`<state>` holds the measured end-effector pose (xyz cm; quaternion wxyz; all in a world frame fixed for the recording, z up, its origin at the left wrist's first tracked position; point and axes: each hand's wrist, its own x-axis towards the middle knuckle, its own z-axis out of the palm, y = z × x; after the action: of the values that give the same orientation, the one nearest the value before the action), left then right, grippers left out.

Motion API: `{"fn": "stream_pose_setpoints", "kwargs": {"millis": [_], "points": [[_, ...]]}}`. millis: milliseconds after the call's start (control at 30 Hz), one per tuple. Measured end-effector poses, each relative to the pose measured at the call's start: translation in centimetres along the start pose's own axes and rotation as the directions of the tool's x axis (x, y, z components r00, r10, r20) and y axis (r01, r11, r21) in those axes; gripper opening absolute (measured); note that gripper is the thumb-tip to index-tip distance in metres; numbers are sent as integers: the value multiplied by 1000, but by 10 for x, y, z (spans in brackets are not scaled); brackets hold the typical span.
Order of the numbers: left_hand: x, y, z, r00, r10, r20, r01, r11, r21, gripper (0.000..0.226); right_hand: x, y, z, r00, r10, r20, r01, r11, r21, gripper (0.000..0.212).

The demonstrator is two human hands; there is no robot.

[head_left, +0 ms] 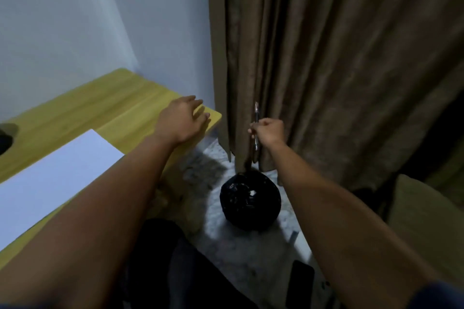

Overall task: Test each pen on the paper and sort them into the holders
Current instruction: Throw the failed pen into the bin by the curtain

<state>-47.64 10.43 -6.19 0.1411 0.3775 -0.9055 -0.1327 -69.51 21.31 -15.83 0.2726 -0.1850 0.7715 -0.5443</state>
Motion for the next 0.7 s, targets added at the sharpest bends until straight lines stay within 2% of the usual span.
{"fn": "stream_pose_setpoints", "kwargs": {"millis": [100,267,300,367,433,700], "points": [[6,-6,20,999,-9,35,4,990,139,65,2,54,-3,993,118,-2,-117,980,-159,32],[4,-15,40,999,-26,-44,32,989,145,73,4,100,7,985,172,5,-158,915,-370,41],[5,-16,41,998,-27,-51,34,989,145,73,5,101,10,985,172,-8,-160,898,-410,40],[6,-16,42,998,-36,-59,44,988,146,71,7,98,16,982,180,-51,-183,868,-461,21],[6,-16,43,996,-42,-79,53,989,139,68,10,95,21,982,175,-65,-185,859,-478,27],[4,-12,39,996,-36,-87,49,987,152,66,-4,49,21,998,57,-10,-56,898,-436,20]]}}
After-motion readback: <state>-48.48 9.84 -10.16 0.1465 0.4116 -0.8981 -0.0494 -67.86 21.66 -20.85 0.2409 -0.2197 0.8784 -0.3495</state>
